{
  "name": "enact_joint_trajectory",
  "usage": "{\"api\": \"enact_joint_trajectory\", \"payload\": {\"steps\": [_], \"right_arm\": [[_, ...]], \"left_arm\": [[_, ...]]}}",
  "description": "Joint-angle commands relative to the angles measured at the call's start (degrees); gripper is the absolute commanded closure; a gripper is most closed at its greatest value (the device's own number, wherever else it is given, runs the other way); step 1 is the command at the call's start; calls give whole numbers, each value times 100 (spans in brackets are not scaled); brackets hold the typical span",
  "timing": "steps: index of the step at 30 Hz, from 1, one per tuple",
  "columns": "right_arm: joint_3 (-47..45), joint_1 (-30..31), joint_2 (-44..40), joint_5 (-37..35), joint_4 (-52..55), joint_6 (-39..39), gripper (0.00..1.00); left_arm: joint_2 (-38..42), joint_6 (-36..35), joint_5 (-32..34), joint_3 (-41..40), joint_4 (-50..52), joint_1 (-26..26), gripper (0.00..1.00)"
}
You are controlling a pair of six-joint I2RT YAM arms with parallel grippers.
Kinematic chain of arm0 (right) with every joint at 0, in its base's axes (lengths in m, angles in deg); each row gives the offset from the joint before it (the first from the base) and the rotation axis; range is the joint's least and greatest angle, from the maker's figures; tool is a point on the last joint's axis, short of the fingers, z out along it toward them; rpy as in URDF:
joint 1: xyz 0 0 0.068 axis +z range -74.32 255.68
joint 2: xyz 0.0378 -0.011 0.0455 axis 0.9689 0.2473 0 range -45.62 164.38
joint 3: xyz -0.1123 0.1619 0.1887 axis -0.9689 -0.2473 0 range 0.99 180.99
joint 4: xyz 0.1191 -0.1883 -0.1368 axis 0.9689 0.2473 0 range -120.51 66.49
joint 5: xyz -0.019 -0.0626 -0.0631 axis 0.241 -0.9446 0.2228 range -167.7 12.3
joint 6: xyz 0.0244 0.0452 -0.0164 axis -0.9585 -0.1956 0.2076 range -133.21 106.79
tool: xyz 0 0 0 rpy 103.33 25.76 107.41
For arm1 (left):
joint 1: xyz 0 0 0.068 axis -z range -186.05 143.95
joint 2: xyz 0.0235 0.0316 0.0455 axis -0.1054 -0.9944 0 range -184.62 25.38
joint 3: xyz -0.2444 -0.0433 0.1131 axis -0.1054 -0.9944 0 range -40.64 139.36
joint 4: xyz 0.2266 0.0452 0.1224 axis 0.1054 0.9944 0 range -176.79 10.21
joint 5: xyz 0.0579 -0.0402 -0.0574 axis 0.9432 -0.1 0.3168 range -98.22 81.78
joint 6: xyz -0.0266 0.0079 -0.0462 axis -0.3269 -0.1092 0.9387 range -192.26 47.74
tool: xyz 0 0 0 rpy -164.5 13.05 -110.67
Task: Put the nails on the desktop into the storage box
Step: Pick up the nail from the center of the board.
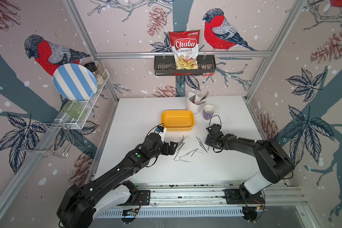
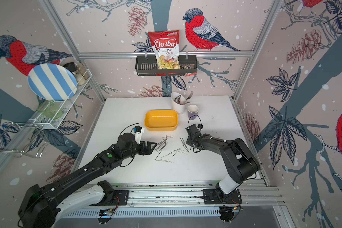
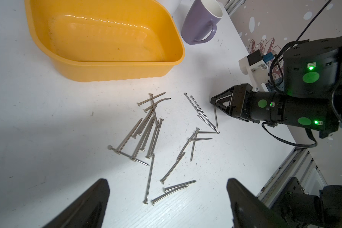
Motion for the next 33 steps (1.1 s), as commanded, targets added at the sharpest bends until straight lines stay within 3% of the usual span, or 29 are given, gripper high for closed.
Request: {"api": "enact_joint_trajectory", "payload": {"steps": [1, 6, 23, 33], "right_arm": [[-37, 10, 129, 473, 468, 38, 70], [-13, 7, 111, 438, 535, 31, 75], [94, 284, 191, 129, 1003, 39, 74], [123, 284, 290, 87, 1030, 73, 90]], "left_arm": [[46, 73, -2, 13, 3, 26, 5], [100, 71, 25, 16, 72, 27, 5], [290, 133, 24, -120, 91, 28, 5], [282, 127, 16, -115, 113, 29, 5]]}}
